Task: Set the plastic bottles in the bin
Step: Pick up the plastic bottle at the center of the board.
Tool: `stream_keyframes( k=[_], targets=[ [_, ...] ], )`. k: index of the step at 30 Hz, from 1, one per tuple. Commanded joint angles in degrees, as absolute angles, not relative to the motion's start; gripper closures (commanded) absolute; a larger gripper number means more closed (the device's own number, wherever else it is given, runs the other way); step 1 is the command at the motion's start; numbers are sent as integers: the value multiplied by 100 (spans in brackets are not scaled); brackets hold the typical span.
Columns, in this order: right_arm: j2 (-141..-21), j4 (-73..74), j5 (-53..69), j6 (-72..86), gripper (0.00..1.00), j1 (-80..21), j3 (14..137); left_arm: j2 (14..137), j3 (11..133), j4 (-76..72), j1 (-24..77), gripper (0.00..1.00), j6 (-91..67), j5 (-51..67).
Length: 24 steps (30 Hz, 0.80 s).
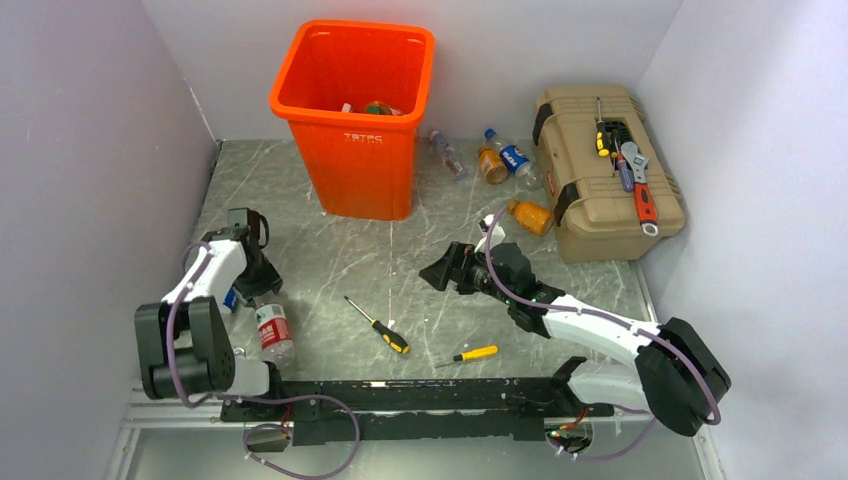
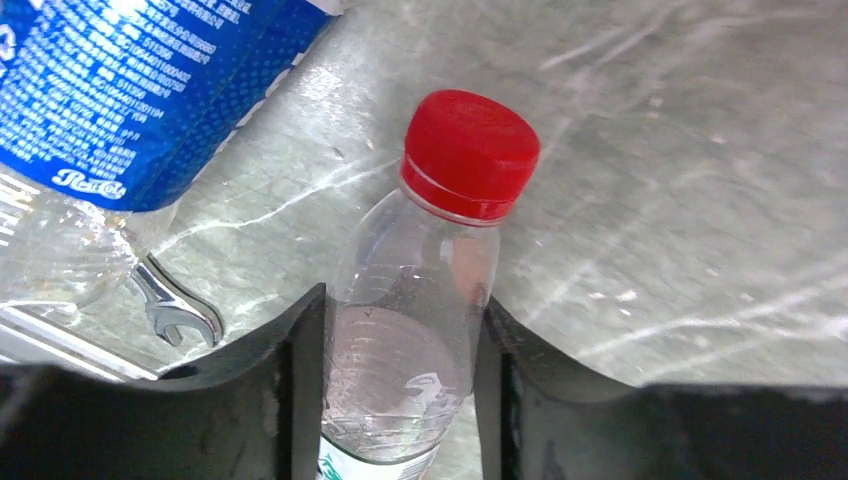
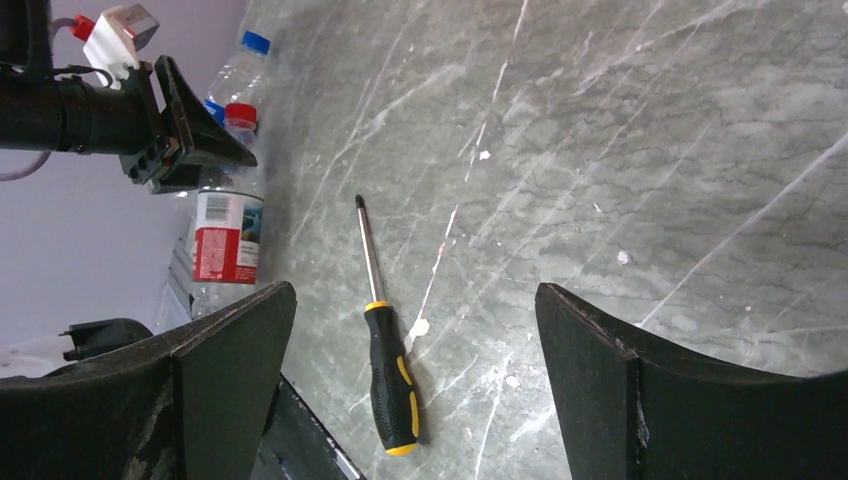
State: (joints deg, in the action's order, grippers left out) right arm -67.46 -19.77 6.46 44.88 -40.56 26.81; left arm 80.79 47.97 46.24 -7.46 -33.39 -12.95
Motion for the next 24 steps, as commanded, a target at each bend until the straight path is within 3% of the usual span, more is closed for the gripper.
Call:
stream_keyframes(
  k=[1, 6, 10, 15, 20, 24],
  targets=[
    [-6403, -1983, 620, 4299, 5, -4052, 2768, 7149, 4961, 4572, -764, 56, -3121, -850],
    [-6139, -1958, 1078, 3946, 5, -4052, 2891, 5590, 5397, 4749, -758, 65, -2851, -116],
    [-5877, -2461, 1750, 3573, 6, -4094, 2746, 4877, 5420, 4546, -440, 66, -3006, 1254],
    [-5749, -2454, 2134, 2779, 7, -4656, 3033, 4038, 4635, 2360, -235, 71, -4198, 3704],
    [-5637, -2047, 1659, 2129, 7, -5262, 3359, 3505, 4848, 1474, 132, 73, -3971, 4375],
    [-5476, -2171, 988, 2030, 8, -5589, 3391, 3448, 4630, -557, 368, 72, -4406, 4870]
  ],
)
